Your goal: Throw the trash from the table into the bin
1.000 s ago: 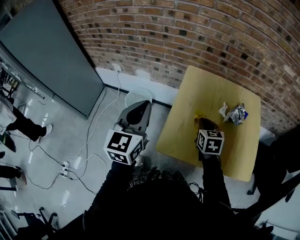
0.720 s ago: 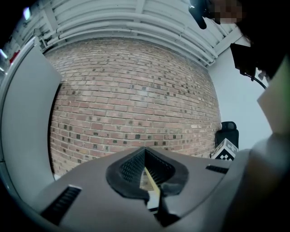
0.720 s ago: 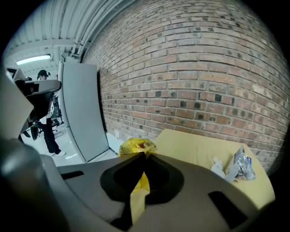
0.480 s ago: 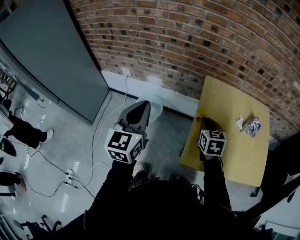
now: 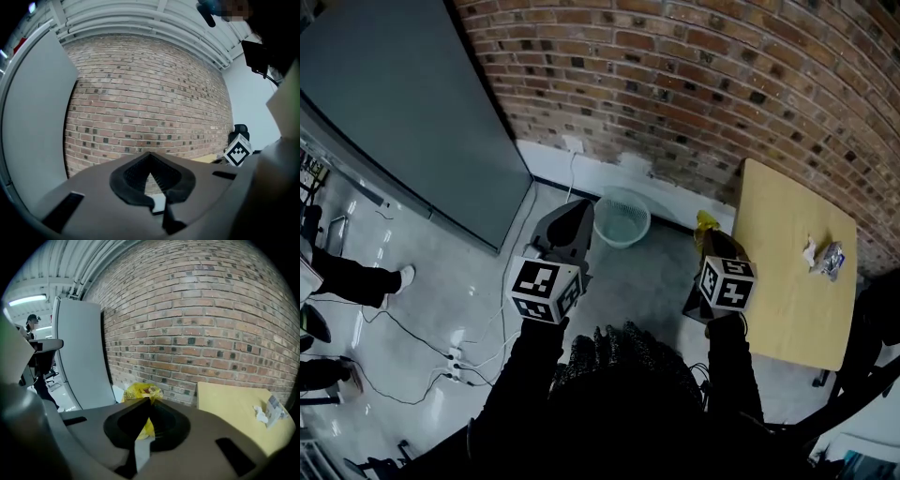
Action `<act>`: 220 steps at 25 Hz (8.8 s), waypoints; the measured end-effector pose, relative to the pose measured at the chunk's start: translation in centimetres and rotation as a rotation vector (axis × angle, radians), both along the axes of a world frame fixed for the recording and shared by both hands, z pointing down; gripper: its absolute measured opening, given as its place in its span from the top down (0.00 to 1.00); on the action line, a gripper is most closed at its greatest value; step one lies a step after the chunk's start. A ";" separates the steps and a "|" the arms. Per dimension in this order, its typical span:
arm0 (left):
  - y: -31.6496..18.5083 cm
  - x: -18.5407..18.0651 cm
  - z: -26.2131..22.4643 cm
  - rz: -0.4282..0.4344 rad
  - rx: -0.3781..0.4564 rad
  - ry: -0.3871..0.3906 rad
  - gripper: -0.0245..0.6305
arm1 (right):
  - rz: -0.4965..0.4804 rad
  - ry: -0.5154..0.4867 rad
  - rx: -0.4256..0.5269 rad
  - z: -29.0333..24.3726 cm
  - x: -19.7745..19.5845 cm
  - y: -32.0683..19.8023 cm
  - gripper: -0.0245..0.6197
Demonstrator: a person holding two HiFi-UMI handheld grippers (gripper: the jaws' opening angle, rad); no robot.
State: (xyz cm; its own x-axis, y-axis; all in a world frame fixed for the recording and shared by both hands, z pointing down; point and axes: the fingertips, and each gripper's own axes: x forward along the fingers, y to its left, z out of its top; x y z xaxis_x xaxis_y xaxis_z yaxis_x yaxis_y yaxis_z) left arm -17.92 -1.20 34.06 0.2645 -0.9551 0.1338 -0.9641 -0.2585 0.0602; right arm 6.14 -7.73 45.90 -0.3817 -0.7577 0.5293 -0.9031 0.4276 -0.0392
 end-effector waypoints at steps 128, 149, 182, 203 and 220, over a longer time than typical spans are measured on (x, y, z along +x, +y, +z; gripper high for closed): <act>-17.2 9.3 11.6 0.261 -0.120 -0.013 0.95 | -0.054 -0.146 0.121 0.1 -2.4 -10.8 0.95; -13.3 16.0 5.0 0.459 -0.039 0.018 0.95 | 0.325 -0.068 0.239 -6.6 11.0 -2.7 0.95; -12.9 40.1 7.4 0.567 -0.086 -0.027 0.95 | 0.594 -0.072 0.205 -2.2 40.1 0.4 0.71; -14.1 38.3 9.3 0.461 -0.131 -0.038 0.95 | 0.614 0.066 -0.050 7.7 44.9 -3.2 0.55; -14.8 36.4 9.6 0.409 -0.135 -0.019 0.95 | 0.598 0.193 -0.037 6.2 44.7 -3.6 0.92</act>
